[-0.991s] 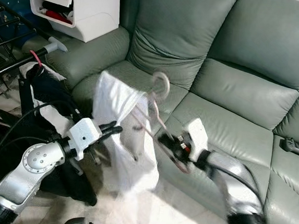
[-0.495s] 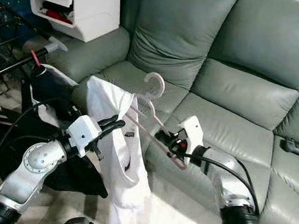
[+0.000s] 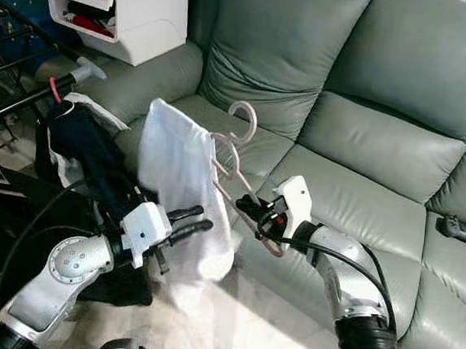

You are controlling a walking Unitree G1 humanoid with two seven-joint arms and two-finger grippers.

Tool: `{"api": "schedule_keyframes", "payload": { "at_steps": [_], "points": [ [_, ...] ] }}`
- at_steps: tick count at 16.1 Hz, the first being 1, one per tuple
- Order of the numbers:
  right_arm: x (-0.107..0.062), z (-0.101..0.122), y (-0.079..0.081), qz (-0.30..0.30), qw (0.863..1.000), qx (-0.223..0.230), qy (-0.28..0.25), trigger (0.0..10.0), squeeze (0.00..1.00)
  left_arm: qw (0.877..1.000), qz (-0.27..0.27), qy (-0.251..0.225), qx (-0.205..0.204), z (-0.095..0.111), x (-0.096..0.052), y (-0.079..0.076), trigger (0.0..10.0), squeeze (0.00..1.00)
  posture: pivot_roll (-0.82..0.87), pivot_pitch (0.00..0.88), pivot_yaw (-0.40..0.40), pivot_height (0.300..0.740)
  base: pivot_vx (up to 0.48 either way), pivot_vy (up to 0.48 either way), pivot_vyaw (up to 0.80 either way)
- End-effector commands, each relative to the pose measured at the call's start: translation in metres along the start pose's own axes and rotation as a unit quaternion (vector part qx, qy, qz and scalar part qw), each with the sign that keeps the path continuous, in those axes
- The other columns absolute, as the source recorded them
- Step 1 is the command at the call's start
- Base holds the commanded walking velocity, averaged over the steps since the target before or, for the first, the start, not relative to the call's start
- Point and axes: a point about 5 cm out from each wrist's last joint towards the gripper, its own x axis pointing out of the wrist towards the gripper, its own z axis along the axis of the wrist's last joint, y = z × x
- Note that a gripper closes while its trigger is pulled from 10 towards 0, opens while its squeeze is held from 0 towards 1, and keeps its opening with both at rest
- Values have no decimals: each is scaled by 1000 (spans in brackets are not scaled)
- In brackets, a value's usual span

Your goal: Hang hanger

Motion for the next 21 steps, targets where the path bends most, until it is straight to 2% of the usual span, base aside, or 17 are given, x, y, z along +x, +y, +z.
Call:
{"api": "schedule_keyframes", "payload": {
  "at_steps": [1, 3, 5, 7, 9, 10, 11, 13, 16, 20, 21],
  "points": [
    [-2, 20, 2, 13, 998, -29, -55, 10000, 0, 1000, -10, -3, -3, 3, -1, -1, 10000, 1000, -20, 0, -52, 740, 0, 0, 0],
    [-2, 17, 3, 17, 998, -31, -55, 10000, 0, 1000, -5, -6, -2, 3, -3, 1, 10000, 1000, -20, 0, -52, 740, 0, 0, 0],
    [-5, 16, 6, 31, 997, -36, -53, 10000, 0, 999, 26, -2, 19, 1, -6, 11, 10000, 1000, -18, 0, -50, 740, 0, 0, 0],
    [-17, 14, 11, 72, 996, -54, -28, 10000, 0, 988, 131, 3, 77, 0, -22, 47, 10000, 1000, -16, 0, -43, 740, 0, 0, 0],
    [-33, 9, 12, 113, 991, -66, 8, 10000, 0, 981, 156, 21, 115, -3, -35, 63, 10000, 1000, -16, 0, -41, 740, 0, 0, 0],
    [-37, 8, 12, 123, 990, -71, 19, 10000, 0, 980, 159, 27, 120, -5, -38, 66, 10000, 1000, -16, 0, -37, 740, 0, 0, 0],
    [-46, 6, 9, 140, 985, -92, 48, 10000, 0, 978, 154, 40, 132, -10, -49, 72, 10000, 1000, -19, 0, -32, 740, 0, 0, 0],
    [-51, 7, 5, 146, 982, -99, 63, 10000, 0, 976, 128, 65, 164, -19, -59, 72, 10000, 1000, -15, 0, -36, 740, 0, 0, 0],
    [-51, 6, 12, 181, 975, -106, 74, 10000, 0, 976, 76, 101, 177, -32, -65, 66, 10000, 1000, -13, 0, -41, 740, 0, 0, 0],
    [-52, 1, 21, 215, 965, -119, 92, 10000, 0, 976, 32, 102, 188, -35, -63, 64, 10000, 1000, -20, 0, -43, 740, 0, 0, 0],
    [-54, 0, 23, 226, 961, -121, 101, 10000, 0, 975, 21, 101, 197, -36, -61, 66, 10000, 686, -26, 0, -43, 740, 0, 0, 0]
  ]
}}
